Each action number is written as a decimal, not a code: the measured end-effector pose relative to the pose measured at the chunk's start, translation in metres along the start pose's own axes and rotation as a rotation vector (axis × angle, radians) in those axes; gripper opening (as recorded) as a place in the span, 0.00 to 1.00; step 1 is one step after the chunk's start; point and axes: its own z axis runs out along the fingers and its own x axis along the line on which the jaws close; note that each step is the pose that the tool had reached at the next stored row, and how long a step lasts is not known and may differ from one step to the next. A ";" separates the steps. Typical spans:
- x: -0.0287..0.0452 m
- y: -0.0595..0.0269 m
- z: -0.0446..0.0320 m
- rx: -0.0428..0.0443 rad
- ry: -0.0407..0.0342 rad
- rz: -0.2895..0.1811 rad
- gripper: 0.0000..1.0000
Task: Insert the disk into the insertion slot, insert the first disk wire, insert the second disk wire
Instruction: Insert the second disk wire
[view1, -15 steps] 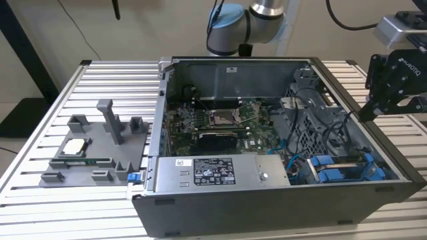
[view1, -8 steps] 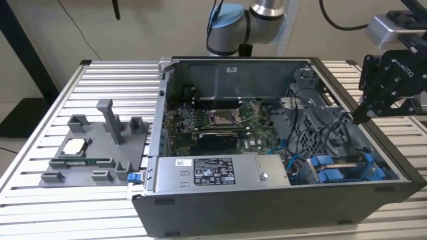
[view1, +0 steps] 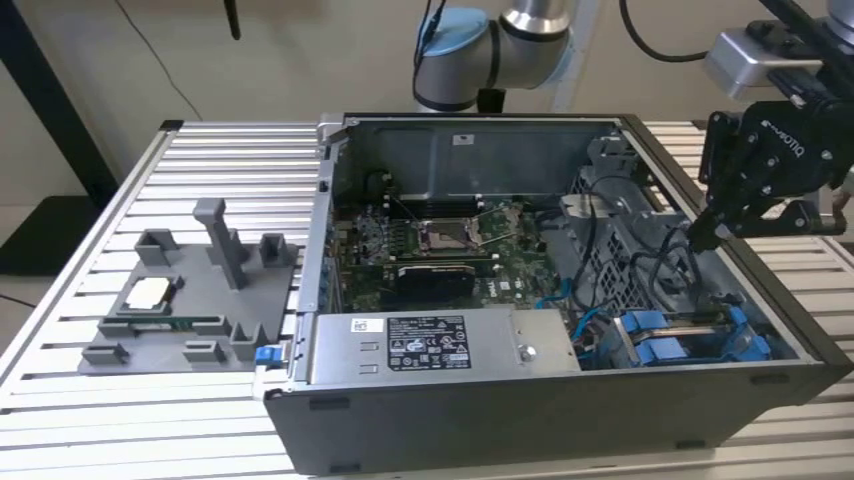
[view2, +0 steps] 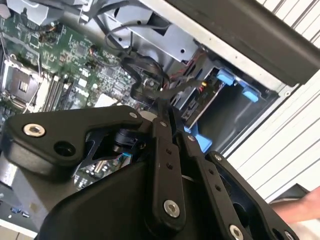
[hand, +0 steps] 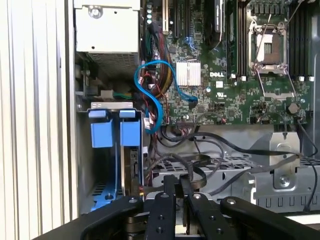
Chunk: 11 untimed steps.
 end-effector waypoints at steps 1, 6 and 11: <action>0.0008 0.0009 0.0000 -0.0001 0.0035 0.000 0.16; 0.0040 0.0033 0.0008 -0.0006 0.0206 0.001 0.16; 0.0047 0.0121 0.0043 -0.0007 0.0253 -0.002 0.16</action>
